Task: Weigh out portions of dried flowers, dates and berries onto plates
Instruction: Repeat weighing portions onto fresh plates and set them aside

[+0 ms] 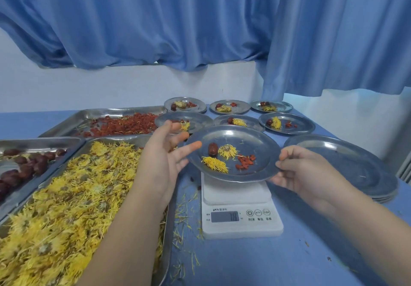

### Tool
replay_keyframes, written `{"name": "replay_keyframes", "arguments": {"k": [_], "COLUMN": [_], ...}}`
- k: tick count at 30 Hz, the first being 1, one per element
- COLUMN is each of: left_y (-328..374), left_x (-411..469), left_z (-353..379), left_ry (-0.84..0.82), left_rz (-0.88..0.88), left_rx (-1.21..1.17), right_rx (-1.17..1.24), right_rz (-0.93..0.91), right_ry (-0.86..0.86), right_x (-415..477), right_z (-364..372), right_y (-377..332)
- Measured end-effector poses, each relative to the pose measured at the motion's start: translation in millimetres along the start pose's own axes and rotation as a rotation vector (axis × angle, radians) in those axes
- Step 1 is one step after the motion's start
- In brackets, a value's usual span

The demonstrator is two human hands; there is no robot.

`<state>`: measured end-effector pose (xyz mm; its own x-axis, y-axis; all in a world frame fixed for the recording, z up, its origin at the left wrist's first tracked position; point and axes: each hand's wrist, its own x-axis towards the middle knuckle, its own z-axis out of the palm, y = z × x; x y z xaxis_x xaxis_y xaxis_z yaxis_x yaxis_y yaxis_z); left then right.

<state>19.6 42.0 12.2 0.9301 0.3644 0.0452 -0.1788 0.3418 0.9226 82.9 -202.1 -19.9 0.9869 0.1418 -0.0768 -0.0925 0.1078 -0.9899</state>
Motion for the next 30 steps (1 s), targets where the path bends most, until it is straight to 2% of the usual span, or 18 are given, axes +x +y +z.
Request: {"name": "replay_keyframes", "arguments": {"k": [6, 11, 15, 22, 25, 30], "left_y": [5.6, 20.5, 47.3, 77.2, 78.0, 65.4], "left_x": [7.0, 13.3, 27.3, 49.6, 56.8, 69.3], "left_z": [-12.9, -9.3, -6.1, -24.0, -30.6, -37.6], "left_ry": [0.038, -0.025, -0.106, -0.175, -0.169, -0.101], "left_rz": [-0.001, -0.036, 0.007, -0.003, 0.014, -0.065], "left_rx": [-0.267, -0.228, -0.180, -0.371, -0.411, -0.486], "right_rx": [0.021, 0.036, 0.132, 0.076, 0.068, 0.069], "right_rz": [-0.038, -0.046, -0.064, -0.053, -0.040, -0.051], "right_ry": [0.013, 0.087, 0.166, 0.308, 0.354, 0.422], "right_x": [45.0, 100.1, 147.7, 240.8, 276.0, 325.5], "right_z": [21.0, 46.5, 59.7, 63.9, 65.0, 67.2], "right_y": [-27.3, -47.3, -60.4, -77.9, -78.9, -55.8]}}
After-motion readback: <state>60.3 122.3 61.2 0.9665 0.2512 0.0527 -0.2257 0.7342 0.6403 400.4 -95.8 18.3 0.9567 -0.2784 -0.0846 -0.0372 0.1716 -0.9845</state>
